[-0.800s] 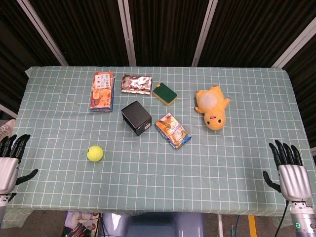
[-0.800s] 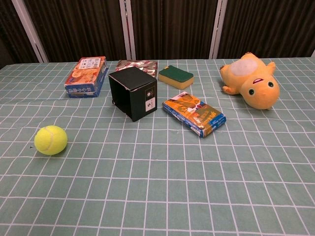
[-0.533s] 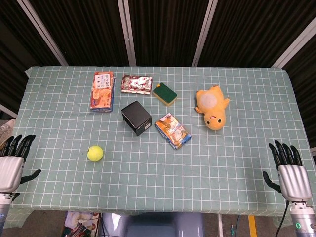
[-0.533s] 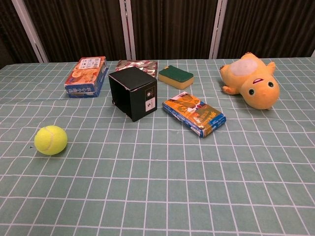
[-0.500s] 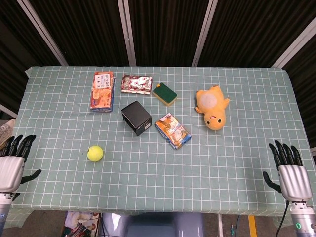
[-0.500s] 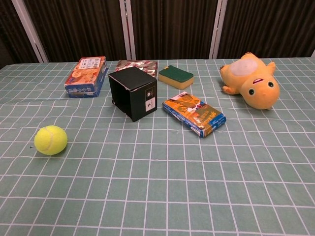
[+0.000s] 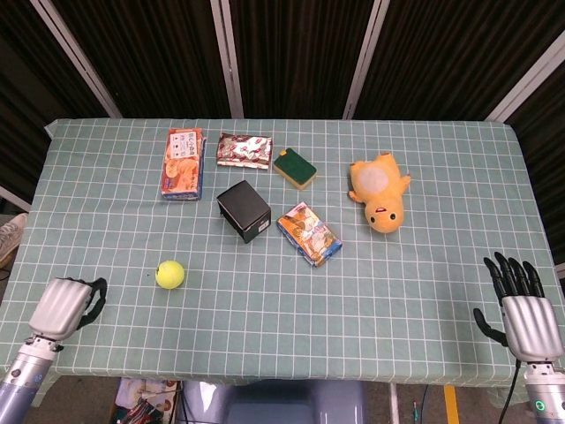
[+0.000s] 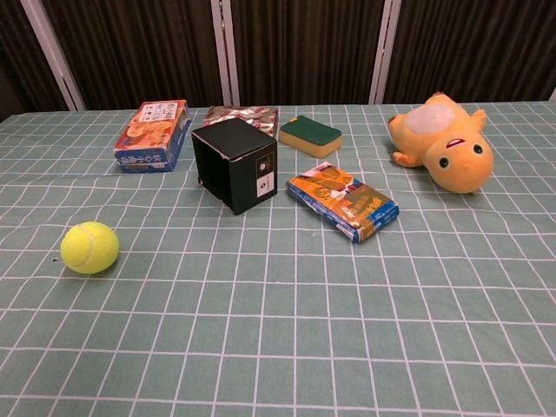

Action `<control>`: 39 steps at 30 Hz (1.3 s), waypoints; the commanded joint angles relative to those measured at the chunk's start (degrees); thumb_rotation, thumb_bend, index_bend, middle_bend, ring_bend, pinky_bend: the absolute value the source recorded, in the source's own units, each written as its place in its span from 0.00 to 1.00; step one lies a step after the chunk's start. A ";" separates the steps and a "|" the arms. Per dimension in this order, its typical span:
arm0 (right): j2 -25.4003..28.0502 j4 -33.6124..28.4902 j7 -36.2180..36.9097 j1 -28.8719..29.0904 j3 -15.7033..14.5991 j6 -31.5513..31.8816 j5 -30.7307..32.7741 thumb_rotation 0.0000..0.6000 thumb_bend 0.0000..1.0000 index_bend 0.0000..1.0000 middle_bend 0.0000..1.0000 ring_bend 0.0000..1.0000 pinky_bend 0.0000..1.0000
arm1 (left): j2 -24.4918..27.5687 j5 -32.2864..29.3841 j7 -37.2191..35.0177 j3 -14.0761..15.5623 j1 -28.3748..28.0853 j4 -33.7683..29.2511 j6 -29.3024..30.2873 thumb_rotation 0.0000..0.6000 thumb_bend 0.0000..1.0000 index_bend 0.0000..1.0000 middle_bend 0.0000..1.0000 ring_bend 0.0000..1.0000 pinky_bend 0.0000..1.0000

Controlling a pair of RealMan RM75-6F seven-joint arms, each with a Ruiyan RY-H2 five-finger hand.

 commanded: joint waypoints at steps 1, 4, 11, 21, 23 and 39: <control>0.16 0.01 0.32 -0.12 -0.13 0.13 -0.17 0.87 0.39 0.00 0.00 0.00 0.00 | 0.40 -2.17 5.60 2.76 -3.45 -0.07 -9.82 1.00 0.44 0.68 0.76 0.74 0.74; 0.37 0.28 0.51 -0.21 -0.17 0.53 -0.62 0.87 0.39 0.00 0.00 0.00 0.00 | 0.71 -2.64 6.61 3.19 -5.21 -0.71 -13.43 1.00 0.44 0.69 0.75 0.74 0.74; 0.73 1.29 2.10 -0.07 0.01 0.81 -1.12 0.87 0.39 0.00 0.00 0.00 0.00 | 1.02 0.15 4.93 3.28 -9.85 -1.40 -17.69 1.00 0.44 0.67 0.73 0.72 0.73; 1.38 2.12 4.07 -0.87 0.39 2.78 -1.34 0.87 0.39 0.00 0.00 0.00 0.00 | -2.15 -1.90 7.41 1.69 -12.97 0.24 -21.01 1.00 0.44 0.66 0.73 0.72 0.72; 1.51 2.19 4.37 -1.00 0.52 3.06 -1.25 0.87 0.39 0.00 0.00 0.00 0.00 | -2.97 -2.76 7.74 1.45 -13.52 1.10 -22.09 1.00 0.44 0.65 0.72 0.71 0.72; 2.25 2.51 6.81 -1.72 0.67 4.41 -1.61 0.87 0.39 0.00 0.00 0.00 0.00 | -8.42 -8.94 8.35 -1.71 -18.95 6.82 -27.79 1.00 0.44 0.62 0.68 0.67 0.69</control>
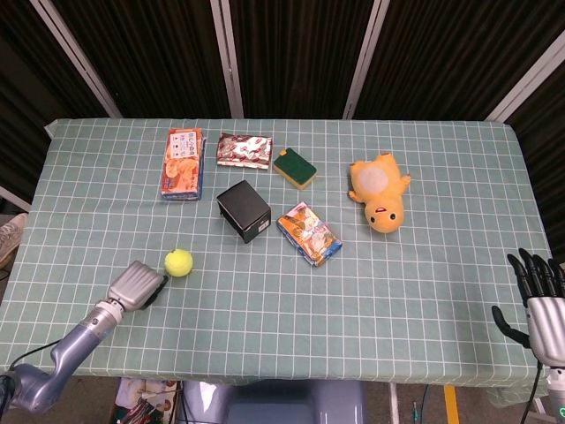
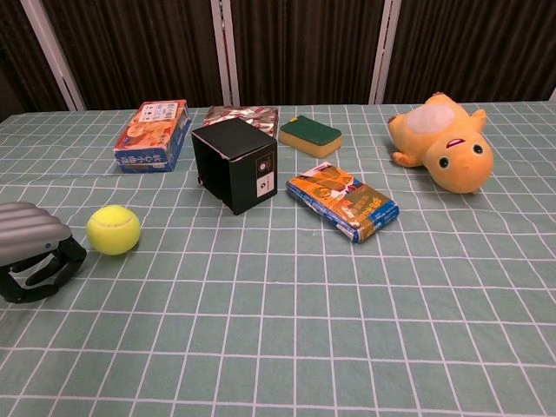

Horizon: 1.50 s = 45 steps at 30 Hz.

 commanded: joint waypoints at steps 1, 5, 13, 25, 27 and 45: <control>-0.02 0.04 -0.15 -0.07 0.05 0.12 0.05 0.87 0.39 0.00 0.00 0.00 0.00 | -0.48 -0.55 -0.32 -0.28 -0.56 0.27 -0.34 1.00 0.44 0.62 0.67 0.67 0.69; -0.09 0.09 -0.41 -0.05 0.22 0.10 0.25 0.87 0.39 0.00 0.00 0.00 0.00 | -0.90 -0.81 -0.65 -0.51 -1.42 0.57 -0.51 1.00 0.44 0.61 0.67 0.67 0.69; -0.15 0.29 -0.47 -0.26 0.51 0.63 0.39 0.87 0.39 0.00 0.00 0.00 0.00 | -1.20 -2.24 -0.77 -1.38 -3.60 1.37 -1.81 1.00 0.44 0.62 0.67 0.67 0.69; -0.53 1.35 0.12 -0.26 1.18 0.89 1.02 0.87 0.39 0.00 0.00 0.00 0.00 | -1.64 -6.78 2.91 -2.79 -6.39 2.99 -3.87 1.00 0.44 0.62 0.67 0.67 0.69; -0.58 1.52 0.21 -0.25 1.30 0.91 1.15 0.87 0.39 0.00 0.00 0.00 0.00 | -2.03 -7.48 3.44 -2.70 -6.68 3.24 -4.22 1.00 0.44 0.62 0.67 0.67 0.69; -0.24 2.02 1.48 -0.52 1.36 1.18 1.10 0.87 0.39 0.00 0.00 0.00 0.00 | -7.19 -10.91 2.50 -4.58 -11.21 7.70 -6.22 1.00 0.44 0.61 0.65 0.65 0.67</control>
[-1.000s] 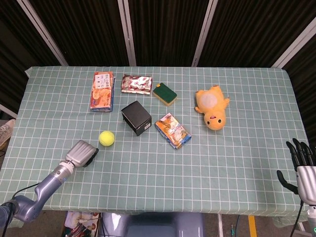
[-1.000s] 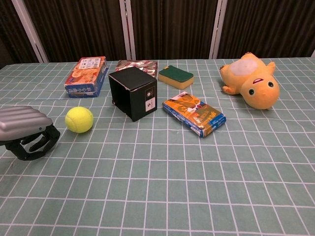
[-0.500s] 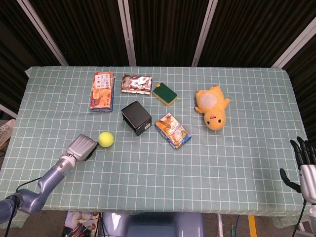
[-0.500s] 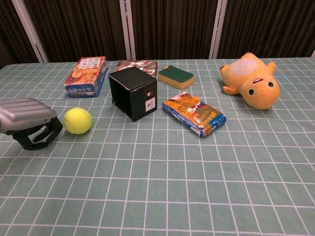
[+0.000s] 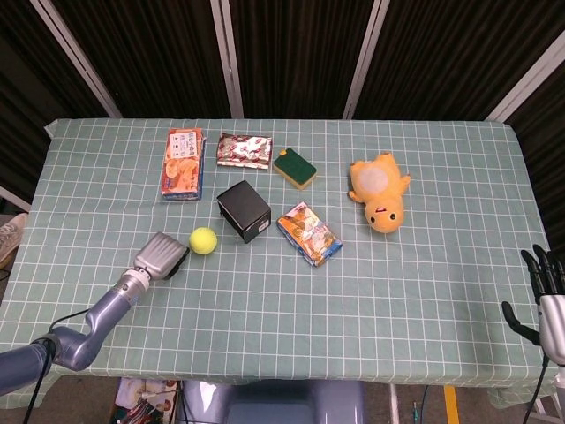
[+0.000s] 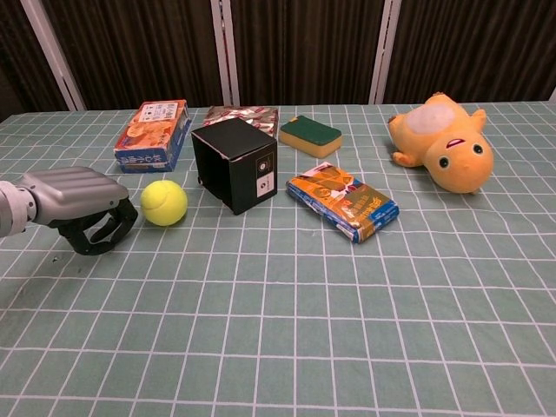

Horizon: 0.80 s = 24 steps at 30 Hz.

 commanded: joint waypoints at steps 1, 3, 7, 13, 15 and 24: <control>0.07 0.02 0.17 -0.06 -0.05 0.00 -0.03 0.87 0.39 0.00 0.00 0.00 0.00 | -1.11 -0.05 -0.75 -0.30 -0.80 1.10 -0.21 1.00 0.44 0.61 0.65 0.65 0.67; 0.14 0.06 0.32 -0.11 -0.06 0.06 -0.08 0.87 0.39 0.00 0.00 0.00 0.00 | -1.72 -0.02 -1.25 -0.50 -1.20 1.72 -0.10 1.00 0.44 0.61 0.64 0.65 0.67; 0.34 0.04 0.65 -0.29 -0.04 0.45 -0.24 0.87 0.39 0.00 0.00 0.00 0.00 | -2.58 -0.01 -1.83 -0.76 -1.99 2.68 -0.05 1.00 0.44 0.61 0.63 0.64 0.66; 0.60 0.02 1.14 -0.49 -0.14 0.61 -0.35 0.87 0.39 0.00 0.00 0.00 0.00 | -4.29 -0.02 -3.63 -1.44 -3.48 4.64 -0.41 1.00 0.44 0.60 0.60 0.59 0.63; 0.65 0.00 1.25 -0.55 -0.09 0.67 -0.27 0.87 0.39 0.00 0.00 0.00 0.00 | -4.77 -0.02 -3.91 -1.74 -4.00 5.38 -0.37 1.00 0.44 0.60 0.59 0.58 0.62; 0.89 -0.11 1.51 -0.73 0.00 0.97 -0.31 0.87 0.39 0.00 0.00 0.00 0.00 | -6.85 -1.09 -4.77 -2.97 -7.41 9.18 -3.19 1.00 0.44 0.59 0.57 0.55 0.56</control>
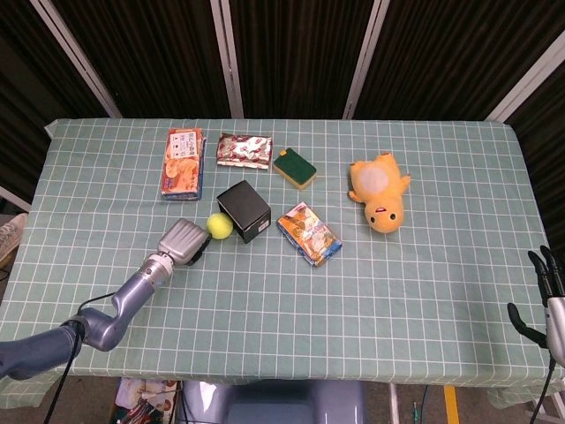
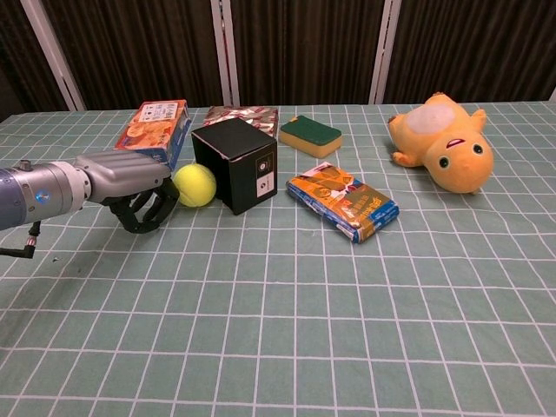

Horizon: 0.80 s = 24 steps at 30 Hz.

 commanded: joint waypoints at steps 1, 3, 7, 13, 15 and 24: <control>0.03 -0.03 0.03 -0.04 -0.01 0.06 -0.07 0.87 0.39 0.00 0.00 0.00 0.00 | -1.11 -0.79 0.05 -0.43 -1.49 1.98 -1.68 1.00 0.44 0.59 0.57 0.54 0.56; 0.06 -0.02 -0.04 -0.06 -0.06 0.07 -0.17 0.87 0.39 0.00 0.00 0.00 0.00 | -1.88 -1.29 -0.01 -0.69 -2.40 3.24 -2.72 1.00 0.44 0.59 0.56 0.53 0.54; 0.09 -0.02 -0.04 -0.01 -0.05 -0.13 -0.08 0.87 0.39 0.00 0.00 0.00 0.00 | -3.44 -1.64 -0.84 -1.16 -4.00 5.54 -4.04 1.00 0.44 0.59 0.52 0.48 0.48; 0.11 0.25 0.33 0.10 0.11 -0.72 0.59 0.87 0.39 0.00 0.00 0.00 0.00 | -5.58 -1.05 -2.46 -1.17 -5.47 8.39 -4.68 1.00 0.44 0.55 0.42 0.36 0.39; 0.14 0.31 0.49 0.13 0.11 -0.90 0.70 0.87 0.39 0.00 0.00 0.00 0.00 | -5.95 -0.43 -3.47 -1.13 -5.65 8.67 -4.29 1.00 0.44 0.54 0.42 0.35 0.38; 0.17 0.64 0.82 0.40 0.10 -1.90 1.17 0.87 0.39 0.00 0.00 0.00 0.00 | -6.37 4.57 -10.25 -0.36 -5.83 9.70 -0.07 1.00 0.44 0.52 0.39 0.33 0.32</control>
